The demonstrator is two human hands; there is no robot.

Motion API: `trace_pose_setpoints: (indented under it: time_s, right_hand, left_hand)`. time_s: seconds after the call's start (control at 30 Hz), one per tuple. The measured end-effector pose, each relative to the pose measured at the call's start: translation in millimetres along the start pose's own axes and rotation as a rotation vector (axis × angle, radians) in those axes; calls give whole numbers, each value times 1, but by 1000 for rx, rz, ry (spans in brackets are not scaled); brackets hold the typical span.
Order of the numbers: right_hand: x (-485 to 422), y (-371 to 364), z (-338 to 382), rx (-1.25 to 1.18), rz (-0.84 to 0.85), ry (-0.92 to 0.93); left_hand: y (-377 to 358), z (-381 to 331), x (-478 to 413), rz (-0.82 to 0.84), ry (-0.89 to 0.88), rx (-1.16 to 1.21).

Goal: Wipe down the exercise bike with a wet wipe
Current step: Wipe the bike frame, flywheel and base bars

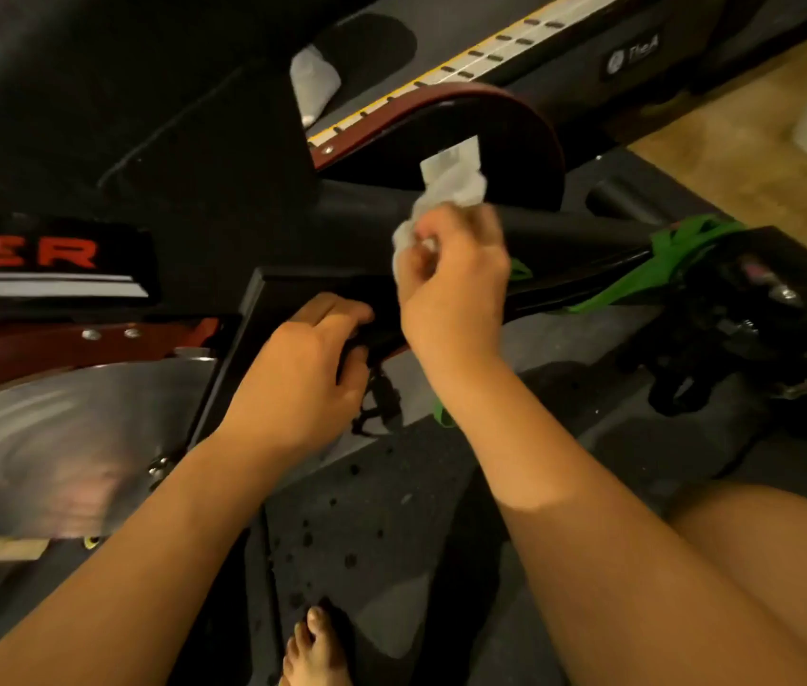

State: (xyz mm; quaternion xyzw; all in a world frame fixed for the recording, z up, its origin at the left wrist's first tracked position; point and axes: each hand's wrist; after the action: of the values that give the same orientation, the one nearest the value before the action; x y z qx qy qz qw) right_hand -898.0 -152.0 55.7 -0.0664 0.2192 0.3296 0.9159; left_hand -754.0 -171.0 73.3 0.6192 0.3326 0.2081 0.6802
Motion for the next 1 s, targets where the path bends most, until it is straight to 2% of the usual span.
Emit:
trace_pose_setpoints:
  time_s: [0.1,0.2,0.23,0.37,0.47,0.53,0.6,0.7,0.8,0.87,0.93,1.0]
  right_hand:
    - [0,7,3,100,263,-34]
    - [-41,39,11,144,279,-92]
    - [-57,54,9,183,304,-126]
    - [-85,107,-21,483,604,-251]
    - [-92,148,-33,513,527,-208]
    - [-94,168,-38,414,489,-220]
    - [-93,174,-42,330,502,-242]
    - [-95,172,-46,344,546,-250]
    - [-102,173,-48,377,569,-282]
    - [-103,171,-50,352,568,-312]
    - [-101,170,-54,316,561,-327]
    - [-99,171,-59,306,566,-331]
  left_hand:
    - [-1,-3,-3,40,13,26]
    - [1,-13,-12,11,-5,52]
    - [-1,-20,-17,-11,-52,41]
    - [-22,-58,-39,-66,-302,-68]
    - [-38,-86,-61,-90,-420,-165]
    - [-48,-104,-76,-84,-469,-133]
    - [-55,-119,-84,-71,-447,-84]
    - [-61,-129,-85,-44,-393,-61]
    - [-57,-123,-72,-136,-398,-68]
    - [-54,-116,-50,-255,-252,-40]
    - [-62,-102,-25,-290,171,119]
    - [-73,-91,-14,-99,586,510]
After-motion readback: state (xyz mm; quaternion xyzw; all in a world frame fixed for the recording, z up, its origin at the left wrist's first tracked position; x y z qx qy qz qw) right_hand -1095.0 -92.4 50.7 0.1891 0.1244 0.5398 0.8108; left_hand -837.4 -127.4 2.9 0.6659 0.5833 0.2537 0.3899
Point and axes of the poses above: each hand's wrist, its own x-axis away from the middle knuckle, its own y-axis out of the back of the hand, z = x × y, and after that the axes turned 12 degrees about -x, right-handed
